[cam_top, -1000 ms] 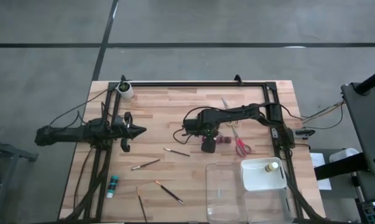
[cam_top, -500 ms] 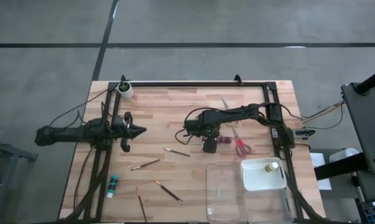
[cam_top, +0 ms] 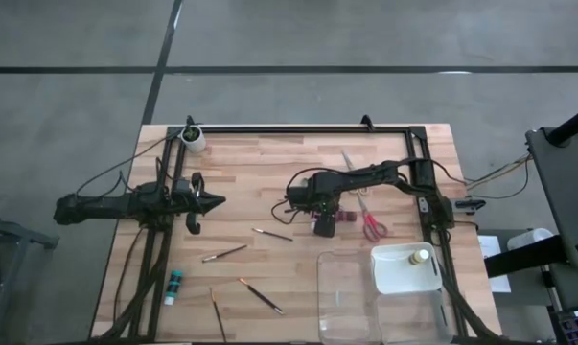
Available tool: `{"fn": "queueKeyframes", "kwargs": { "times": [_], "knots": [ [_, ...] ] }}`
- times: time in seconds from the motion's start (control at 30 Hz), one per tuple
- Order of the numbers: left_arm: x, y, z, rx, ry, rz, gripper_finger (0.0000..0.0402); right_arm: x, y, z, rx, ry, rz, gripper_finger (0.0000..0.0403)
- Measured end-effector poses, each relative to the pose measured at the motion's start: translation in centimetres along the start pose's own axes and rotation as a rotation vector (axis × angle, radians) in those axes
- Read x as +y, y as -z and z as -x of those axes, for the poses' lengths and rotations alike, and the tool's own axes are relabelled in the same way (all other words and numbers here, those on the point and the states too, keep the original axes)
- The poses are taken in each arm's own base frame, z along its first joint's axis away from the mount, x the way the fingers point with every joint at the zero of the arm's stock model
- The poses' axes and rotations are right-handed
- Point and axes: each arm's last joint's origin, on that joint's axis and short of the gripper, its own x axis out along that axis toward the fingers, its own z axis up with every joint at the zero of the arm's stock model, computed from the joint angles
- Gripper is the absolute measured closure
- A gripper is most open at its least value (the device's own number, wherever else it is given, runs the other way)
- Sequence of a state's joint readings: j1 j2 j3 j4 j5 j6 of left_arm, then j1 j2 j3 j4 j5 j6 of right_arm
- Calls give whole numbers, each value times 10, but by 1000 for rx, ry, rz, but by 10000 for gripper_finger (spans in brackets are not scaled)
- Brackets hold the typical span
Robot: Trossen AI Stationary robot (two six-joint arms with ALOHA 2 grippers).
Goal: Pick & Place Paint Supplies
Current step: Put the red paint bottle into the white bin
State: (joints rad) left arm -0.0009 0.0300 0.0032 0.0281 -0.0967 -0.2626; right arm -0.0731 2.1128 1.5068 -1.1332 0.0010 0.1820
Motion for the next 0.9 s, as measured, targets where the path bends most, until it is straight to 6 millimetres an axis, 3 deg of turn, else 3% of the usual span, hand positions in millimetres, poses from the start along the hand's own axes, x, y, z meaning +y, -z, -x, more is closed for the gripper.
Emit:
{"fn": "queueKeyframes", "kwargs": {
  "times": [0.2, 0.43, 0.9],
  "knots": [
    [0, 0, 0, 0, 0, 0, 401, -1, 0, -4, -4, -2, 3, 213],
    [0, 0, 0, 0, 0, 0, 401, -3, 0, -4, 0, -10, -6, 293],
    [0, 0, 0, -1, 0, 0, 401, -6, 1, -2, -6, 2, -45, 294]
  ]
}}
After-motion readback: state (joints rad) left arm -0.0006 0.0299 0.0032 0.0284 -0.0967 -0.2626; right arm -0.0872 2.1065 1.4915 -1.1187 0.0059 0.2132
